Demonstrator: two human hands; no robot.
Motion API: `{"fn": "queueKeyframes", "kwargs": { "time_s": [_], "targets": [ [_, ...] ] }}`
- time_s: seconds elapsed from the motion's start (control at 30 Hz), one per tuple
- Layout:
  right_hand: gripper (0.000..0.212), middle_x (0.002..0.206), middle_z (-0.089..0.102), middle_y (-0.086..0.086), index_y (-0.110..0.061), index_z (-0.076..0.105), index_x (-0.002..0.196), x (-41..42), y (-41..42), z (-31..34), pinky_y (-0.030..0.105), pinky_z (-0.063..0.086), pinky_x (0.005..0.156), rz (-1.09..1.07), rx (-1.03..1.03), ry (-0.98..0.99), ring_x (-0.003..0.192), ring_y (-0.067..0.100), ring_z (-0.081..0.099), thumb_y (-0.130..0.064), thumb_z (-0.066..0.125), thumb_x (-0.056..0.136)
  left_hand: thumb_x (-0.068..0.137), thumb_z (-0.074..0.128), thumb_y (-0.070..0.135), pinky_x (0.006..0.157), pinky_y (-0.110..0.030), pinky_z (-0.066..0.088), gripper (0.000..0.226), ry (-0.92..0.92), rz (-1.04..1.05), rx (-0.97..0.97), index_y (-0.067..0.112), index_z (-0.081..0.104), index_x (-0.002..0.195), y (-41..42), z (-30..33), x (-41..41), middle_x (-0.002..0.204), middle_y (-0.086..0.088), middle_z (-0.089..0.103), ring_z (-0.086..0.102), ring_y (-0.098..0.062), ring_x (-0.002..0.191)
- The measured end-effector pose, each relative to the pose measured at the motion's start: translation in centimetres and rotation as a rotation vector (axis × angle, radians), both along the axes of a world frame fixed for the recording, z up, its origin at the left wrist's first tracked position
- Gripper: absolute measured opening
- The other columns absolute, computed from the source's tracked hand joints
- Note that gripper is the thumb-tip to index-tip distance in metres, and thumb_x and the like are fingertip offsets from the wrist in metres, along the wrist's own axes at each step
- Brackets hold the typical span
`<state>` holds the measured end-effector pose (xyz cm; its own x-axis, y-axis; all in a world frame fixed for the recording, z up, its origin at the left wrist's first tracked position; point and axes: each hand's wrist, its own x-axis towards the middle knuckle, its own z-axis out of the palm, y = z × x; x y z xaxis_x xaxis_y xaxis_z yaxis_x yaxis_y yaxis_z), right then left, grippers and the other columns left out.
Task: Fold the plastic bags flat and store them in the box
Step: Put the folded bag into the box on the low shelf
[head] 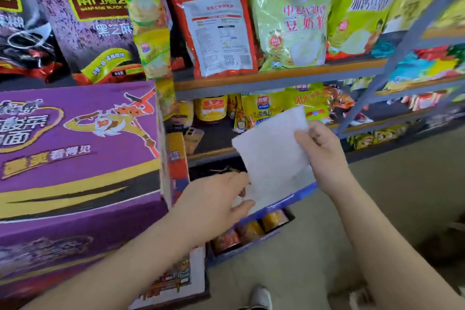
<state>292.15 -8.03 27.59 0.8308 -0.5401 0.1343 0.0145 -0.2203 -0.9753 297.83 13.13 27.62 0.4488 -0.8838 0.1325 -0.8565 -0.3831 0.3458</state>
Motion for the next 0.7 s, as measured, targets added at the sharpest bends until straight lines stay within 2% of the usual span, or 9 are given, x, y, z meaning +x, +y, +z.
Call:
{"fn": "queueKeyframes", "kwargs": {
  "time_s": [0.1, 0.17, 0.3, 0.33, 0.4, 0.5, 0.57, 0.63, 0.7],
  "targets": [
    [0.016, 0.066, 0.056, -0.005, -0.016, 0.055, 0.079, 0.7, -8.0, -2.7, 0.019, 0.038, 0.054, -0.062, -0.017, 0.046, 0.059, 0.004, 0.050, -0.011, 0.052, 0.094, 0.092, 0.045, 0.039, 0.075, -0.026, 0.044, 0.031, 0.115, 0.113, 0.123, 0.028, 0.048, 0.121, -6.8, -4.1, 1.0, 0.107, 0.012, 0.058, 0.056, -0.010, 0.097],
    [0.018, 0.071, 0.049, 0.009, -0.006, 0.055, 0.079, 1.6, -13.0, -6.0, 0.027, 0.035, 0.059, -0.091, -0.029, 0.124, 0.066, 0.016, 0.045, -0.020, 0.056, 0.090, 0.092, 0.046, 0.035, 0.077, -0.029, 0.047, 0.028, 0.168, 0.212, 0.215, 0.024, 0.051, 0.117, -10.3, -8.0, 3.0, 0.109, 0.008, 0.059, 0.058, -0.015, 0.099],
    [0.016, 0.073, 0.052, 0.010, -0.009, 0.054, 0.077, 4.7, -19.7, -15.7, 0.024, 0.040, 0.060, -0.097, -0.006, 0.428, 0.068, 0.015, 0.050, -0.015, 0.056, 0.092, 0.090, 0.041, 0.027, 0.075, -0.040, 0.050, 0.021, 0.233, 0.374, 0.360, 0.014, 0.054, 0.101, -14.5, -17.7, 6.4, 0.104, -0.004, 0.055, 0.059, -0.026, 0.095],
    [0.016, 0.074, 0.055, 0.009, -0.008, 0.057, 0.080, 5.7, -20.7, -18.7, 0.028, 0.043, 0.062, -0.069, -0.022, 0.521, 0.068, 0.014, 0.052, -0.021, 0.058, 0.089, 0.090, 0.040, 0.026, 0.075, -0.041, 0.050, 0.021, 0.228, 0.392, 0.413, 0.013, 0.052, 0.101, -15.4, -19.9, 7.0, 0.104, -0.005, 0.054, 0.059, -0.026, 0.093],
    [0.031, 0.084, 0.060, 0.012, -0.004, 0.064, 0.096, 7.5, -22.2, -24.9, 0.027, 0.044, 0.064, 0.026, -0.102, 0.737, 0.077, 0.020, 0.054, -0.031, 0.057, 0.084, 0.092, 0.040, 0.025, 0.079, -0.039, 0.049, 0.022, 0.226, 0.422, 0.493, 0.014, 0.052, 0.106, -17.0, -24.2, 7.9, 0.109, -0.005, 0.054, 0.057, -0.025, 0.096],
    [0.032, 0.107, 0.062, 0.017, 0.002, 0.061, 0.112, 9.6, -23.6, -33.1, 0.028, 0.039, 0.078, 0.116, -0.216, 0.985, 0.099, 0.030, 0.057, -0.022, 0.053, 0.093, 0.092, 0.039, 0.026, 0.073, -0.034, 0.045, 0.024, 0.195, 0.410, 0.582, 0.014, 0.050, 0.110, -18.8, -29.8, 9.2, 0.111, -0.005, 0.054, 0.056, -0.025, 0.098],
    [0.021, 0.095, 0.062, 0.015, 0.001, 0.064, 0.096, 10.8, -23.9, -37.5, 0.028, 0.038, 0.077, 0.147, -0.202, 1.080, 0.092, 0.030, 0.056, -0.016, 0.052, 0.093, 0.093, 0.037, 0.025, 0.066, -0.033, 0.040, 0.021, 0.175, 0.372, 0.645, 0.014, 0.048, 0.108, -19.6, -33.0, 9.9, 0.109, -0.004, 0.053, 0.057, -0.024, 0.096],
    [0.019, 0.077, 0.053, 0.007, -0.007, 0.056, 0.075, 12.2, -23.9, -41.7, 0.028, 0.043, 0.078, 0.206, -0.209, 1.188, 0.083, 0.026, 0.051, -0.015, 0.052, 0.092, 0.095, 0.036, 0.025, 0.067, -0.033, 0.041, 0.020, 0.171, 0.356, 0.672, 0.014, 0.047, 0.108, -20.2, -36.3, 10.4, 0.110, -0.003, 0.053, 0.057, -0.023, 0.098],
    [0.017, 0.082, 0.052, 0.009, -0.003, 0.058, 0.083, 13.2, -23.9, -45.7, 0.032, 0.047, 0.082, 0.289, -0.224, 1.261, 0.085, 0.027, 0.054, -0.016, 0.051, 0.092, 0.096, 0.035, 0.027, 0.068, -0.032, 0.041, 0.021, 0.167, 0.349, 0.685, 0.015, 0.047, 0.108, -20.7, -38.9, 11.1, 0.111, -0.003, 0.053, 0.057, -0.023, 0.099]
  ]
}}
